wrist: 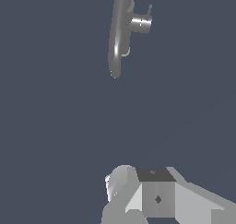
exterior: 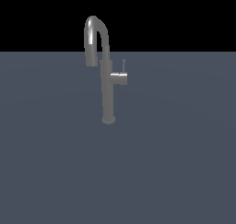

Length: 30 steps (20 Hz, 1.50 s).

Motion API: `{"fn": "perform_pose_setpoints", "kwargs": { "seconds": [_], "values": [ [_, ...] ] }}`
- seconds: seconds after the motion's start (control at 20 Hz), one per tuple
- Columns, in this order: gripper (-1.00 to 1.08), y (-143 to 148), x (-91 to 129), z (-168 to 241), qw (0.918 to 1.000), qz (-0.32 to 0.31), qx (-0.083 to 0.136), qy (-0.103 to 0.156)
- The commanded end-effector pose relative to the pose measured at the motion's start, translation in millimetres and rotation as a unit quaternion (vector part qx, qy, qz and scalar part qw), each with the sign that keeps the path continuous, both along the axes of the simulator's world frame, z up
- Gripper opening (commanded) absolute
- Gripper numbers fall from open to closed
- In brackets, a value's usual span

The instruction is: Turn on the faucet by rotating a designated handle.

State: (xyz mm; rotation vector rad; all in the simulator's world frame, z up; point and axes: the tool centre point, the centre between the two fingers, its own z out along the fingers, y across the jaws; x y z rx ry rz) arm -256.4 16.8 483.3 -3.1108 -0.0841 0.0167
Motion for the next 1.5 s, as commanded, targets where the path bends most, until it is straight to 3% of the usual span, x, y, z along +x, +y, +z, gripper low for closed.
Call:
{"fn": "perform_pose_setpoints", "kwargs": {
  "seconds": [0.0,0.45,0.85,1.15,1.45],
  "values": [
    [-1.0,0,0,0,1.0,0.0,0.0,0.0],
    [-1.0,3,10,0,0.9997,-0.016,0.014,0.015],
    [-1.0,8,38,-1,0.9957,-0.057,0.051,0.053],
    [-1.0,12,71,-4,0.9854,-0.104,0.094,0.097],
    [-1.0,13,106,-11,0.9673,-0.154,0.14,0.145]
  ]
}}
